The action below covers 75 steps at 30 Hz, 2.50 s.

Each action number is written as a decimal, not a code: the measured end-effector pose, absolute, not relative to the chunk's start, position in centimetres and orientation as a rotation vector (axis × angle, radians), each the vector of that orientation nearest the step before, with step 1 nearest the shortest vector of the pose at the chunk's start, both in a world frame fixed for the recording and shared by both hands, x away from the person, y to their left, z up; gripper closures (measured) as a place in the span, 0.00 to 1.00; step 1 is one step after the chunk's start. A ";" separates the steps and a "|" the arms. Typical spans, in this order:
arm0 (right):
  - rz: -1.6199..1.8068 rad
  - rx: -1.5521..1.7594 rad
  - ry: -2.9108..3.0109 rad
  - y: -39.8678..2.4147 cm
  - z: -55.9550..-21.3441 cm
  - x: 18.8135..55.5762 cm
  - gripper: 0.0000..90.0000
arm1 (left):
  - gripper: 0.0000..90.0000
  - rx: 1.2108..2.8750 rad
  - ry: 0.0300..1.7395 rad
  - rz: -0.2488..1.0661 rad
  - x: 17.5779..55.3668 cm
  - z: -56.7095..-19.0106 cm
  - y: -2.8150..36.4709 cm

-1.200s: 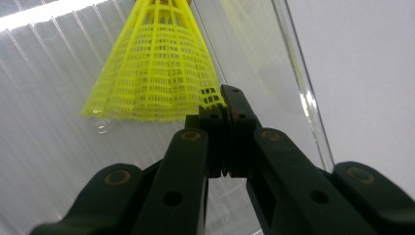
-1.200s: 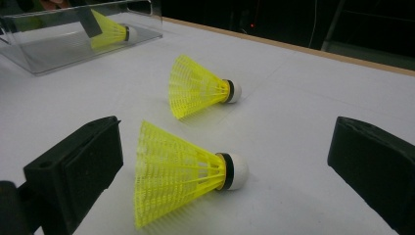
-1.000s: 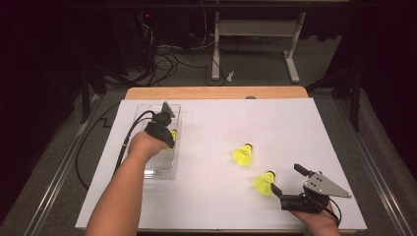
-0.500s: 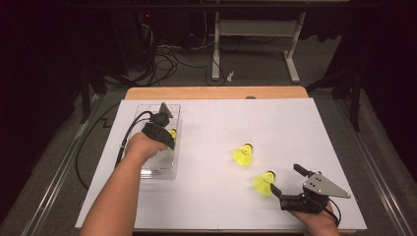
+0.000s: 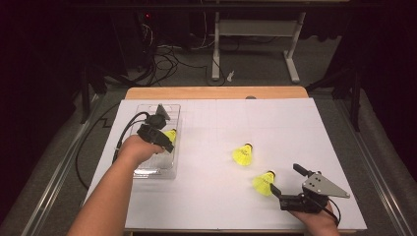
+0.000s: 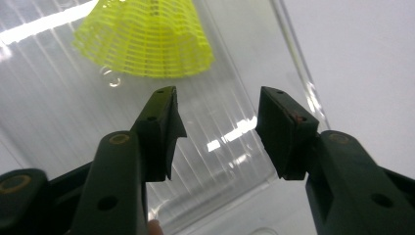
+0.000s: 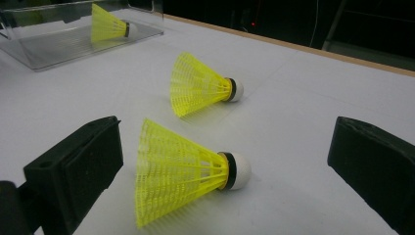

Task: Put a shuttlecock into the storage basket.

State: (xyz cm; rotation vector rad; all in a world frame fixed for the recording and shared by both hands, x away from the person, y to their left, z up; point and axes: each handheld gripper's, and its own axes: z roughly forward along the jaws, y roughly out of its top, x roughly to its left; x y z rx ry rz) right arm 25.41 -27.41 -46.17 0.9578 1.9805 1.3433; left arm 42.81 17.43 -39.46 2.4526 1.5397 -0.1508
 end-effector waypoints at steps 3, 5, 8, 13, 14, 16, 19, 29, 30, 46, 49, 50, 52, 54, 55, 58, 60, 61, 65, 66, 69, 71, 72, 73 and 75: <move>1.340 0.951 1.983 -27.4 -46.2 25.4 0.01 | 0.52 2.432 1.526 -0.165 42.3 -39.0 18.0; 1.340 0.949 1.982 -27.4 -46.2 25.4 0.01 | 0.51 2.439 1.524 -0.161 42.1 -38.9 18.1; 1.339 0.950 1.984 -27.4 -46.2 25.4 0.01 | 0.47 2.449 1.516 -0.173 41.5 -38.8 18.6; 1.336 0.948 1.985 -27.4 -46.2 25.5 0.01 | 0.40 2.442 1.520 -0.177 40.8 -38.6 19.3; 1.336 0.948 1.986 -27.4 -46.2 25.4 0.01 | 0.39 2.439 1.519 -0.182 40.7 -38.5 19.5; 1.335 0.949 1.986 -27.4 -46.3 25.4 0.01 | 0.36 2.442 1.520 -0.183 40.5 -38.5 19.6; 1.335 0.950 1.985 -27.4 -46.3 25.4 0.01 | 0.33 2.449 1.504 -0.195 40.2 -38.3 19.6; 1.338 0.949 1.986 -27.4 -46.2 25.4 0.01 | 0.22 2.484 1.486 -0.218 39.0 -37.8 19.6; 1.337 0.949 1.986 -27.4 -46.3 25.4 0.01 | 0.20 2.486 1.488 -0.216 38.9 -37.7 19.7; 1.335 0.938 1.990 -27.1 -46.2 25.2 0.01 | 0.01 2.534 1.439 -0.252 37.2 -36.2 19.3; 1.334 0.938 1.990 -27.1 -46.2 25.2 0.01 | 0.00 2.543 1.426 -0.248 37.1 -36.3 19.0; 1.335 0.938 1.990 -27.1 -46.2 25.2 0.01 | 0.00 2.544 1.422 -0.249 37.0 -36.3 18.9; 1.334 0.941 1.990 -27.2 -46.2 25.2 0.01 | 0.00 2.550 1.405 -0.249 36.9 -36.4 18.5; 1.338 0.953 1.985 -27.2 -46.2 25.3 0.01 | 0.00 2.545 1.400 -0.247 36.9 -36.4 18.4; 1.340 0.955 1.985 -27.3 -46.3 25.3 0.01 | 0.00 2.549 1.395 -0.246 36.9 -36.5 18.2; 1.344 0.964 1.986 -27.4 -46.4 25.4 0.01 | 0.00 2.558 1.391 -0.246 36.9 -36.7 18.1; 1.344 0.963 1.987 -27.4 -46.4 25.5 0.01 | 0.00 2.558 1.389 -0.243 36.9 -36.7 18.1; 1.344 0.961 1.987 -27.4 -46.4 25.5 0.01 | 0.00 2.556 1.385 -0.245 36.9 -36.7 18.1; 1.342 0.956 1.988 -27.3 -46.4 25.6 0.01 | 0.00 2.553 1.362 -0.237 36.6 -36.6 17.9; 1.341 0.957 1.987 -27.3 -46.4 25.5 0.01 | 0.00 2.553 1.362 -0.237 36.6 -36.6 17.9; 1.342 0.953 1.986 -27.3 -46.3 25.5 0.01 | 0.00 2.553 1.338 -0.242 36.4 -36.6 17.3; 1.342 0.950 1.987 -27.3 -46.3 25.5 0.01 | 0.00 2.552 1.336 -0.244 36.4 -36.6 17.2; 1.342 0.948 1.987 -27.3 -46.3 25.4 0.01 | 0.00 2.553 1.331 -0.242 36.3 -36.7 16.9; 1.342 0.948 1.987 -27.3 -46.3 25.4 0.01 | 0.00 2.555 1.329 -0.246 36.3 -36.7 16.8; 1.343 0.945 1.987 -27.3 -46.3 25.4 0.01 | 0.00 2.557 1.323 -0.246 36.3 -36.7 16.6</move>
